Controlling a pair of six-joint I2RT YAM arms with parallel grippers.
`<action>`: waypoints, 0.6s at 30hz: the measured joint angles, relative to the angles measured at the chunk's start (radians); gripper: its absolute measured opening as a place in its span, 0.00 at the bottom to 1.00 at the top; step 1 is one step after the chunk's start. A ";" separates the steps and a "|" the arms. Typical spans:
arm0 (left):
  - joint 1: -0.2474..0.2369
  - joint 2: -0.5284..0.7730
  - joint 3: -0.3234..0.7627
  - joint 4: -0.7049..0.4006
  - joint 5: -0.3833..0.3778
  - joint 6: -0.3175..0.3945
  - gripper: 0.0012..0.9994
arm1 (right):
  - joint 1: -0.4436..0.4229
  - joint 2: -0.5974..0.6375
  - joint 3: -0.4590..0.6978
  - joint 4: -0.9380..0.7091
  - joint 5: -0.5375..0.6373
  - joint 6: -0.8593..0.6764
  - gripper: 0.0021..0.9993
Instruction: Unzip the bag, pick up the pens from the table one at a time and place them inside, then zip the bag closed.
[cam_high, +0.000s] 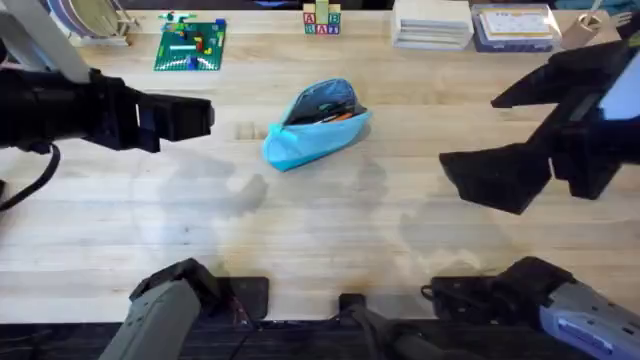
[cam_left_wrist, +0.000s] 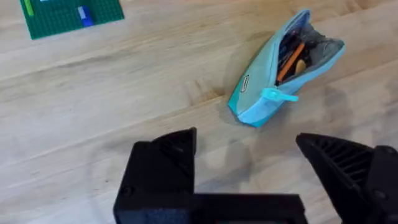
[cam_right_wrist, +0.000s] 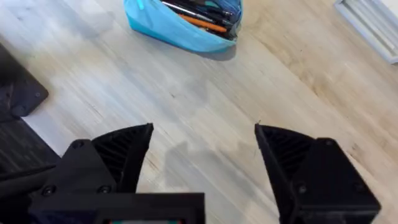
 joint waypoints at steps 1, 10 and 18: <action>0.000 0.000 0.000 -0.003 0.000 0.021 0.99 | 0.000 0.003 0.000 0.000 0.000 0.000 1.00; 0.000 0.000 0.000 -0.033 0.010 0.233 0.99 | 0.000 0.096 0.000 0.012 0.000 0.000 1.00; 0.000 0.000 0.000 -0.045 0.009 0.299 0.99 | 0.000 0.137 0.000 0.075 0.000 0.000 1.00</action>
